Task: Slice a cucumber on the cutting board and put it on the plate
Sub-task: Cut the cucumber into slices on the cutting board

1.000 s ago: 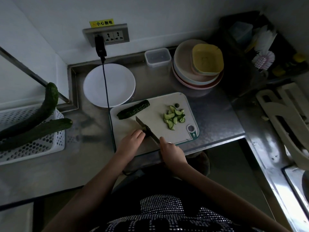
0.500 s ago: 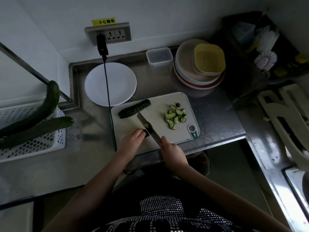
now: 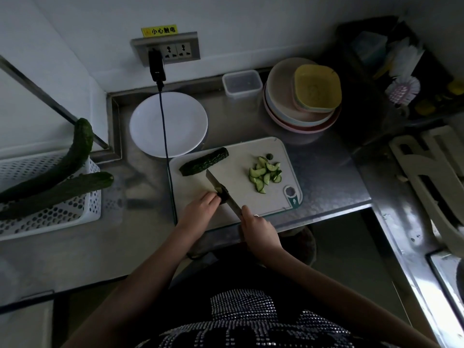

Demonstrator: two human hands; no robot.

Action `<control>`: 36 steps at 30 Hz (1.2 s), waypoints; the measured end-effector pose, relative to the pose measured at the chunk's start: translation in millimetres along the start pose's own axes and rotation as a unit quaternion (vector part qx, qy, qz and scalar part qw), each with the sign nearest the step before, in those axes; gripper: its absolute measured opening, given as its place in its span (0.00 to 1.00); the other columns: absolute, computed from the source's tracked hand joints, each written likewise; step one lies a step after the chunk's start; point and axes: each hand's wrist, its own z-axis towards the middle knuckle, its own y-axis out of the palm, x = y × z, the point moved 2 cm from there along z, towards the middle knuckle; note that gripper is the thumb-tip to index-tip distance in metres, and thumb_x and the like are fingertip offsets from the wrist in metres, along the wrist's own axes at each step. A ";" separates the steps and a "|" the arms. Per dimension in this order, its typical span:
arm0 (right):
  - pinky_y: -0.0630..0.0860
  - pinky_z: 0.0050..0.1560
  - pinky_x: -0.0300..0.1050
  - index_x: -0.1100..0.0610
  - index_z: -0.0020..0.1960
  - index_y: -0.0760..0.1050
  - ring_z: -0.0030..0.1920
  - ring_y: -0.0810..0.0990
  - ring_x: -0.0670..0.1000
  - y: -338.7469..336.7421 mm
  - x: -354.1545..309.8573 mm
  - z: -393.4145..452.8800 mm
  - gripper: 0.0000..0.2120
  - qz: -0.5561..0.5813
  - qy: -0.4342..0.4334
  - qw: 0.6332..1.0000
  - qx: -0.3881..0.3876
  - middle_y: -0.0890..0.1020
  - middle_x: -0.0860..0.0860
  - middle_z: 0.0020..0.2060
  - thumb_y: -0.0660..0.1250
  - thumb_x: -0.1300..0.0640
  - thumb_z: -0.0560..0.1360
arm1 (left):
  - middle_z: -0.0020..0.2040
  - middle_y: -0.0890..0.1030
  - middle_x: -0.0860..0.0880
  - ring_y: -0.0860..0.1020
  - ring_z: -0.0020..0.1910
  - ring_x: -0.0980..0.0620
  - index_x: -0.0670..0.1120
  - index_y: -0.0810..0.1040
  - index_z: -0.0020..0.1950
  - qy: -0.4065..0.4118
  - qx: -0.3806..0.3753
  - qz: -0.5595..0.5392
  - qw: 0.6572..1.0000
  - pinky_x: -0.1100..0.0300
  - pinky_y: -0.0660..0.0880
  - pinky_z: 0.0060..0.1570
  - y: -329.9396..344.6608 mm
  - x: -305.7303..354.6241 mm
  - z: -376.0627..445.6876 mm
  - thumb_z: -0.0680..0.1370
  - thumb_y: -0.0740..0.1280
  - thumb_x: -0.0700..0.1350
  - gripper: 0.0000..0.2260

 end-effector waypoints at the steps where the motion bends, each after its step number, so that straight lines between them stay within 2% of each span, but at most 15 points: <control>1: 0.72 0.40 0.51 0.58 0.58 0.63 0.47 0.80 0.64 1.3 -1.3 -0.2 0.09 -0.004 0.000 1.000 -0.002 0.81 0.60 0.47 0.51 0.54 0.83 | 0.45 0.80 0.43 0.80 0.44 0.46 0.39 0.80 0.45 -0.001 0.000 0.002 1.000 0.59 0.77 0.26 -0.2 0.1 0.3 0.57 0.77 0.30 0.19; 4: 0.69 0.38 0.49 0.57 0.59 0.62 0.47 0.80 0.63 6.1 -4.7 1.7 0.07 -0.028 0.009 0.999 -0.015 0.81 0.59 0.48 0.53 0.60 0.81 | 0.45 0.81 0.42 0.81 0.44 0.44 0.38 0.81 0.46 0.001 -0.007 0.002 1.000 0.58 0.78 0.26 0.2 0.3 -0.4 0.55 0.76 0.28 0.21; 7: 0.71 0.38 0.50 0.57 0.58 0.62 0.47 0.81 0.62 7.5 -5.6 3.5 0.08 -0.038 0.014 0.999 -0.014 0.81 0.58 0.48 0.54 0.63 0.80 | 0.46 0.81 0.40 0.82 0.44 0.43 0.37 0.81 0.46 -0.006 -0.013 -0.003 1.000 0.56 0.79 0.27 1.6 -0.8 -1.2 0.55 0.76 0.28 0.21; 9: 0.72 0.39 0.50 0.56 0.57 0.62 0.47 0.81 0.62 6.5 -4.7 3.6 0.07 -0.036 0.018 0.999 -0.013 0.81 0.57 0.47 0.55 0.63 0.79 | 0.48 0.80 0.40 0.81 0.44 0.43 0.38 0.80 0.48 -0.009 -0.003 -0.017 1.000 0.55 0.79 0.28 4.5 -1.9 -1.6 0.60 0.74 0.28 0.18; 12: 0.73 0.39 0.51 0.55 0.58 0.62 0.47 0.81 0.61 -0.5 4.4 5.1 0.09 -0.046 0.042 0.998 0.013 0.81 0.57 0.48 0.54 0.63 0.79 | 0.48 0.79 0.42 0.75 0.50 0.47 0.39 0.80 0.48 -0.005 0.016 -0.024 1.000 0.55 0.79 0.30 7.6 -3.9 -1.6 0.68 0.63 0.34 0.11; 13: 0.73 0.38 0.51 0.55 0.58 0.61 0.46 0.81 0.61 -5.3 10.0 5.1 0.09 -0.048 0.055 0.997 0.026 0.81 0.57 0.47 0.54 0.63 0.79 | 0.48 0.79 0.42 0.72 0.51 0.48 0.39 0.79 0.48 -0.004 0.015 -0.027 1.000 0.54 0.79 0.30 8.1 -4.5 -1.3 0.68 0.64 0.33 0.10; 15: 0.71 0.38 0.50 0.55 0.60 0.61 0.46 0.81 0.60 -12.8 21.4 4.4 0.11 -0.061 0.067 0.995 0.044 0.80 0.56 0.49 0.55 0.63 0.78 | 0.48 0.78 0.42 0.70 0.51 0.49 0.39 0.79 0.48 -0.005 0.008 -0.028 1.000 0.54 0.79 0.32 8.4 -4.9 -0.7 0.64 0.73 0.30 0.15; 17: 0.72 0.39 0.50 0.53 0.62 0.60 0.48 0.81 0.59 -16.2 29.3 1.9 0.13 -0.084 0.058 0.993 0.051 0.79 0.54 0.51 0.55 0.62 0.79 | 0.49 0.78 0.42 0.72 0.51 0.48 0.39 0.78 0.51 0.003 0.009 -0.018 1.000 0.53 0.79 0.39 4.2 -0.5 0.9 0.64 0.75 0.32 0.17; 19: 0.74 0.40 0.51 0.51 0.65 0.59 0.51 0.80 0.59 -18.4 32.7 -0.6 0.14 -0.111 0.049 0.991 0.064 0.78 0.53 0.54 0.55 0.59 0.80 | 0.55 0.77 0.43 0.74 0.54 0.46 0.39 0.76 0.57 0.026 0.034 -0.010 0.999 0.50 0.77 0.50 -3.4 8.9 3.8 0.72 0.70 0.40 0.14; 22: 0.77 0.43 0.53 0.51 0.68 0.58 0.55 0.78 0.59 -23.8 34.7 -1.3 0.17 -0.143 0.037 0.986 0.078 0.76 0.53 0.57 0.56 0.59 0.80 | 0.67 0.73 0.42 0.70 0.66 0.46 0.38 0.72 0.68 0.086 0.045 0.008 0.995 0.50 0.66 0.66 -11.7 22.5 10.9 0.78 0.62 0.49 0.22; 25: 0.77 0.44 0.53 0.52 0.67 0.59 0.56 0.78 0.59 -29.9 37.1 -2.9 0.17 -0.150 0.030 0.985 0.082 0.76 0.54 0.58 0.56 0.60 0.80 | 0.69 0.71 0.43 0.67 0.70 0.48 0.39 0.70 0.69 0.141 0.033 0.023 0.989 0.48 0.57 0.72 -13.4 22.9 22.8 0.79 0.58 0.52 0.24; 28: 0.78 0.47 0.53 0.52 0.67 0.60 0.57 0.78 0.59 -32.4 40.0 -5.0 0.17 -0.153 0.020 0.985 0.082 0.76 0.54 0.60 0.57 0.60 0.80 | 0.66 0.74 0.43 0.71 0.67 0.48 0.38 0.74 0.66 0.156 -0.002 0.019 0.988 0.48 0.55 0.72 -16.6 19.4 34.6 0.78 0.57 0.54 0.24; 30: 0.77 0.48 0.53 0.52 0.67 0.61 0.57 0.77 0.59 -35.2 45.1 -3.6 0.16 -0.171 0.014 0.981 0.085 0.76 0.54 0.60 0.56 0.60 0.80 | 0.66 0.74 0.42 0.72 0.67 0.48 0.38 0.74 0.66 0.145 -0.055 0.002 0.988 0.53 0.49 0.73 -19.2 22.0 46.1 0.78 0.53 0.57 0.28; 33: 0.77 0.48 0.52 0.52 0.67 0.62 0.57 0.78 0.60 -38.3 53.3 -1.3 0.17 -0.186 0.012 0.978 0.089 0.77 0.54 0.59 0.55 0.60 0.80 | 0.70 0.70 0.46 0.66 0.70 0.53 0.41 0.69 0.70 0.109 -0.176 -0.012 0.978 0.60 0.42 0.72 -19.4 30.7 75.7 0.76 0.43 0.64 0.36; 36: 0.77 0.44 0.52 0.51 0.67 0.64 0.53 0.80 0.60 -36.1 59.0 -2.3 0.19 -0.171 -0.004 0.979 0.113 0.79 0.54 0.56 0.59 0.60 0.78 | 0.73 0.65 0.48 0.60 0.73 0.54 0.44 0.64 0.74 0.086 -0.284 0.012 0.955 0.58 0.45 0.74 -17.3 43.0 103.9 0.79 0.44 0.64 0.33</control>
